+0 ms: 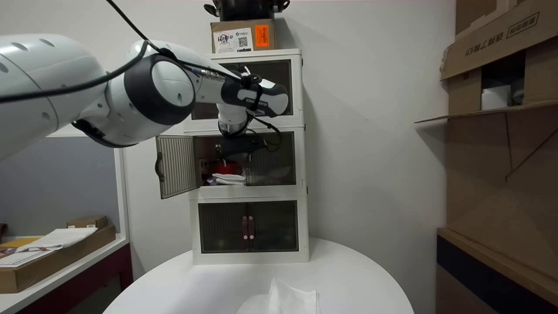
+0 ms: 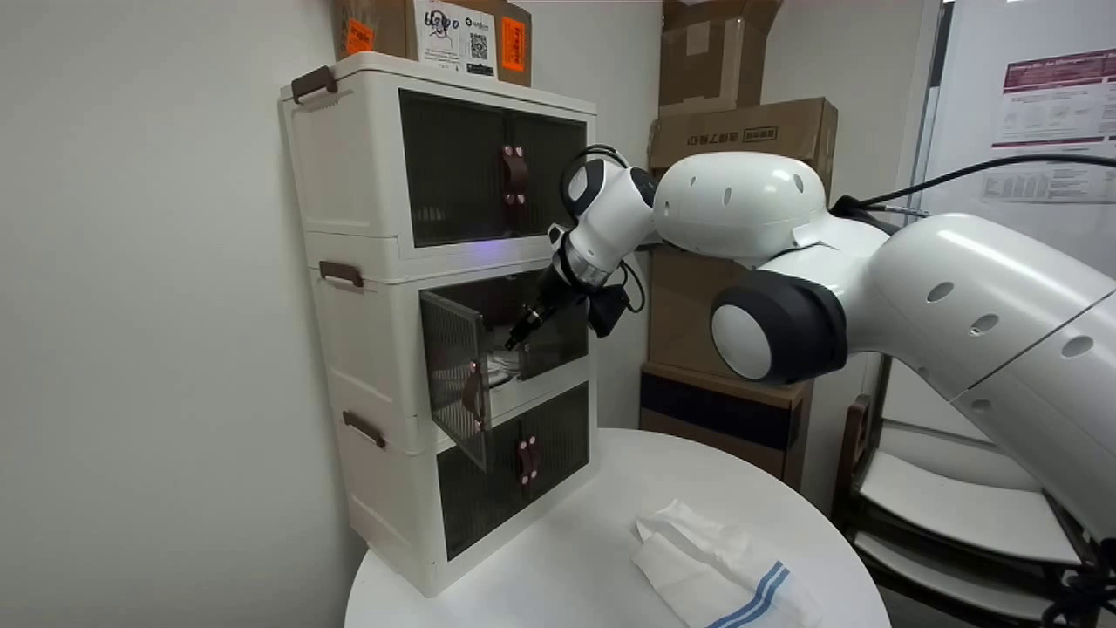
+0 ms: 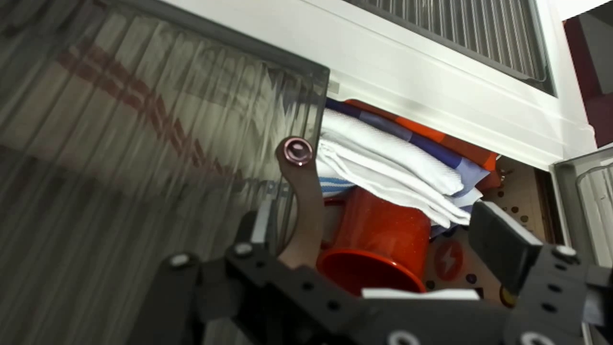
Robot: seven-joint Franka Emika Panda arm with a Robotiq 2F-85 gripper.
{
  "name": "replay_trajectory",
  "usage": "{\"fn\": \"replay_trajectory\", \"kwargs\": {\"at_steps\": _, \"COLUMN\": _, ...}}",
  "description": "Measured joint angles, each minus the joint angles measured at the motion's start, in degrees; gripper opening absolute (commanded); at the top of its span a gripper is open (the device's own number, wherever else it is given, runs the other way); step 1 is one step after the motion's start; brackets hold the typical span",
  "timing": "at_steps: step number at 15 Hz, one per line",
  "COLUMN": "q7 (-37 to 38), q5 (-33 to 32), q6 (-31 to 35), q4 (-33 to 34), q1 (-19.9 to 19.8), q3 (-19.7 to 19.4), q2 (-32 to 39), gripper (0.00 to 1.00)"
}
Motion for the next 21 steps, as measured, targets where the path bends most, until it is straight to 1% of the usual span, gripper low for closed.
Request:
{"fn": "replay_trajectory", "kwargs": {"at_steps": 4, "q7": -0.1, "q5": 0.1, "q6": -0.2, "q4": -0.2, "q1": 0.0, "q3": -0.3, "q2": 0.0, "gripper": 1.0}}
{"fn": "replay_trajectory", "kwargs": {"at_steps": 7, "q7": -0.5, "q5": 0.1, "q6": 0.4, "q4": -1.3, "q1": -0.2, "q3": -2.4, "q2": -0.4, "gripper": 1.0}}
{"fn": "replay_trajectory", "kwargs": {"at_steps": 9, "q7": -1.5, "q5": 0.0, "q6": 3.2, "q4": -1.8, "q1": -1.3, "q3": -3.6, "q2": -0.8, "gripper": 1.0}}
{"fn": "replay_trajectory", "kwargs": {"at_steps": 10, "q7": -2.7, "q5": -2.6, "q6": 3.3, "q4": -3.5, "q1": -2.6, "q3": -1.6, "q2": -1.9, "gripper": 1.0}}
{"fn": "replay_trajectory", "kwargs": {"at_steps": 11, "q7": -4.9, "q5": -6.5, "q6": 3.1, "q4": -6.4, "q1": -4.6, "q3": 2.6, "q2": -3.2, "gripper": 1.0}}
{"fn": "replay_trajectory", "kwargs": {"at_steps": 12, "q7": -8.5, "q5": -6.3, "q6": 3.0, "q4": -9.4, "q1": -6.2, "q3": 4.5, "q2": -4.0, "gripper": 1.0}}
{"fn": "replay_trajectory", "kwargs": {"at_steps": 13, "q7": -12.8, "q5": -5.7, "q6": 2.9, "q4": -12.5, "q1": -7.5, "q3": 5.0, "q2": -4.5, "gripper": 1.0}}
{"fn": "replay_trajectory", "kwargs": {"at_steps": 15, "q7": -20.7, "q5": -5.1, "q6": 2.8, "q4": -18.3, "q1": -9.6, "q3": 4.6, "q2": -5.0, "gripper": 1.0}}
{"fn": "replay_trajectory", "kwargs": {"at_steps": 16, "q7": -24.5, "q5": -5.0, "q6": 2.7, "q4": -21.1, "q1": -10.4, "q3": 3.7, "q2": -5.3, "gripper": 1.0}}
{"fn": "replay_trajectory", "kwargs": {"at_steps": 18, "q7": -32.5, "q5": -4.8, "q6": 2.7, "q4": -26.7, "q1": -10.8, "q3": -0.3, "q2": -6.6, "gripper": 1.0}}
{"fn": "replay_trajectory", "kwargs": {"at_steps": 20, "q7": -39.5, "q5": -4.6, "q6": 2.7, "q4": -31.2, "q1": -10.1, "q3": -6.8, "q2": -9.3, "gripper": 1.0}}
{"fn": "replay_trajectory", "kwargs": {"at_steps": 21, "q7": -42.1, "q5": -4.5, "q6": 2.7, "q4": -31.9, "q1": -9.8, "q3": -10.4, "q2": -10.8, "gripper": 1.0}}
